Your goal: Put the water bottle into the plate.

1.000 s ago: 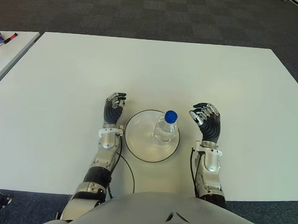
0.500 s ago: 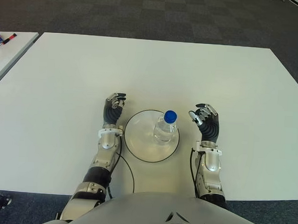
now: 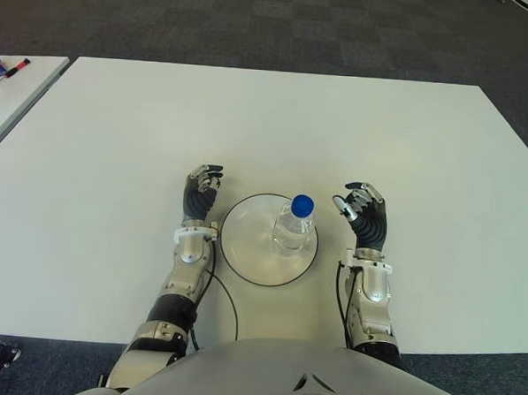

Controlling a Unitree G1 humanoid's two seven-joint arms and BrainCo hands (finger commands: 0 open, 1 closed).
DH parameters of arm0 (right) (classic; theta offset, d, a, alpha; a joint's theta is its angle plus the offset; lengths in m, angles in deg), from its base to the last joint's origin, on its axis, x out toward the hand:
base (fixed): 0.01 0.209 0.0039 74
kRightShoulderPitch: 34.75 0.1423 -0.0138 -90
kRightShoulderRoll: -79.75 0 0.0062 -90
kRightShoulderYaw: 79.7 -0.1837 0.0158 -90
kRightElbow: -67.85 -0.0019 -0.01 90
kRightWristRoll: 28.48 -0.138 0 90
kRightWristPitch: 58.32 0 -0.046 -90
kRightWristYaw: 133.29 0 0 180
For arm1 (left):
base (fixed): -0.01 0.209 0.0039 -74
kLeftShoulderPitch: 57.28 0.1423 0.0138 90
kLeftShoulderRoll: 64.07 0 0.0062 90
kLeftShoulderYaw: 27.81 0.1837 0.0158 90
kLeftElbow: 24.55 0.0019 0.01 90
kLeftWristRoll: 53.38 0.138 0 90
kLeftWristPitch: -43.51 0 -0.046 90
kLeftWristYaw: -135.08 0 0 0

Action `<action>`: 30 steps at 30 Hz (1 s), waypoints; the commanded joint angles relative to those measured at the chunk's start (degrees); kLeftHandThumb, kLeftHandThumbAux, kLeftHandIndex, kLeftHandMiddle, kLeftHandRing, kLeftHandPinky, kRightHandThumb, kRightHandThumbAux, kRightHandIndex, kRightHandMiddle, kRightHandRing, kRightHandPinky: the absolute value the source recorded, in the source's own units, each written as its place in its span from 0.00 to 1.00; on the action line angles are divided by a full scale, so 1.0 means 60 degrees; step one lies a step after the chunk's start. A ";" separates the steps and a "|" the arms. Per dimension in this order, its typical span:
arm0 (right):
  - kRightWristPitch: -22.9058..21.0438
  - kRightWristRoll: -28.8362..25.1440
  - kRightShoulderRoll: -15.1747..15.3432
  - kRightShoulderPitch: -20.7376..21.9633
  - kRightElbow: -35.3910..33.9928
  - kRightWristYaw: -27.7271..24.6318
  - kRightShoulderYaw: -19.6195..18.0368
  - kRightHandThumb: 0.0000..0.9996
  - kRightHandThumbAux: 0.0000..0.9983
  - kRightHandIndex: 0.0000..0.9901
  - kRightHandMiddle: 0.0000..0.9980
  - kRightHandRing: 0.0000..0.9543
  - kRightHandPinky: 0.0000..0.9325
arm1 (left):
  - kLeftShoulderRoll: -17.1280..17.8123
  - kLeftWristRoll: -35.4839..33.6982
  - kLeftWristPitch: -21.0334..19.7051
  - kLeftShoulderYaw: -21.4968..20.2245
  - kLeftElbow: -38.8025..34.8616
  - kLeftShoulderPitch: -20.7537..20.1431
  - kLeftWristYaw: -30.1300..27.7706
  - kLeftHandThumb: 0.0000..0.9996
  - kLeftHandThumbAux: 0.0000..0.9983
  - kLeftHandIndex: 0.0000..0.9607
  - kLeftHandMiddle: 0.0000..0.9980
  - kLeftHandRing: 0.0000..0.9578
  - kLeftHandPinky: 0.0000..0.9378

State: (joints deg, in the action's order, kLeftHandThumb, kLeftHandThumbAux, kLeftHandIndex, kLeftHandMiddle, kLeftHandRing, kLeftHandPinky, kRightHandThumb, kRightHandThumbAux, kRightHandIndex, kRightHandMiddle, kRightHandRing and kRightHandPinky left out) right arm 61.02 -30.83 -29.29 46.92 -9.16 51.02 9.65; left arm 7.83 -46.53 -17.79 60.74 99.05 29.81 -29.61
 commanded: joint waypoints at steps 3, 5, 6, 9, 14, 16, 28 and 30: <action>-0.0253 0.0197 -0.0170 0.0006 0.0007 0.0077 0.0084 0.69 0.73 0.44 0.75 0.77 0.77 | 0.0043 0.0008 0.0137 -0.0017 0.0135 0.0014 -0.0037 0.72 0.71 0.43 0.34 0.37 0.40; -0.0401 0.0337 -0.0157 0.0021 0.0011 0.0181 0.0099 0.69 0.73 0.44 0.75 0.77 0.77 | 0.0040 0.0027 0.0126 -0.0012 0.0139 0.0003 -0.0015 0.72 0.71 0.43 0.34 0.36 0.39; -0.0525 0.0497 -0.0173 0.0074 0.0087 0.0336 0.0104 0.69 0.73 0.44 0.75 0.78 0.78 | 0.0039 0.0028 0.0113 -0.0012 0.0140 -0.0001 -0.0014 0.72 0.71 0.43 0.34 0.36 0.39; -0.0853 0.0872 -0.0178 0.0458 0.0756 0.0796 0.0039 0.70 0.73 0.44 0.76 0.80 0.82 | 0.0032 0.0015 0.0157 -0.0016 0.0153 -0.0010 -0.0018 0.72 0.71 0.43 0.34 0.37 0.41; -0.1175 0.0977 -0.0081 0.0857 0.1460 0.1024 -0.0056 0.70 0.73 0.44 0.76 0.80 0.82 | 0.0027 -0.0006 0.0222 -0.0013 0.0186 -0.0003 -0.0041 0.72 0.71 0.43 0.34 0.37 0.42; -0.1228 0.1003 -0.0050 0.0940 0.1591 0.1053 -0.0068 0.70 0.73 0.44 0.74 0.77 0.77 | 0.0027 -0.0018 0.0225 -0.0017 0.0198 -0.0006 -0.0051 0.72 0.71 0.43 0.34 0.37 0.42; -0.1137 0.1071 0.0097 0.1294 0.2448 0.1018 -0.0158 0.68 0.73 0.42 0.48 0.50 0.48 | -0.0018 -0.0111 0.0173 -0.0073 0.0119 0.0025 -0.0026 0.72 0.71 0.43 0.34 0.37 0.41; -0.1129 0.1071 0.0094 0.1329 0.2523 0.1040 -0.0170 0.68 0.73 0.42 0.45 0.48 0.47 | -0.0019 -0.0108 0.0159 -0.0080 0.0119 0.0019 -0.0011 0.72 0.71 0.43 0.34 0.36 0.40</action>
State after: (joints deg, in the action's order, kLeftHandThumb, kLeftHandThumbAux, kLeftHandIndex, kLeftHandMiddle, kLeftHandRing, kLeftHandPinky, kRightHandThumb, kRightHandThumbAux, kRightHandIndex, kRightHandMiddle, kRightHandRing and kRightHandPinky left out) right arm 55.30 -24.35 -28.61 55.28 3.85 57.16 8.97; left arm 7.79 -46.85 -16.48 60.63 99.45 29.72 -29.61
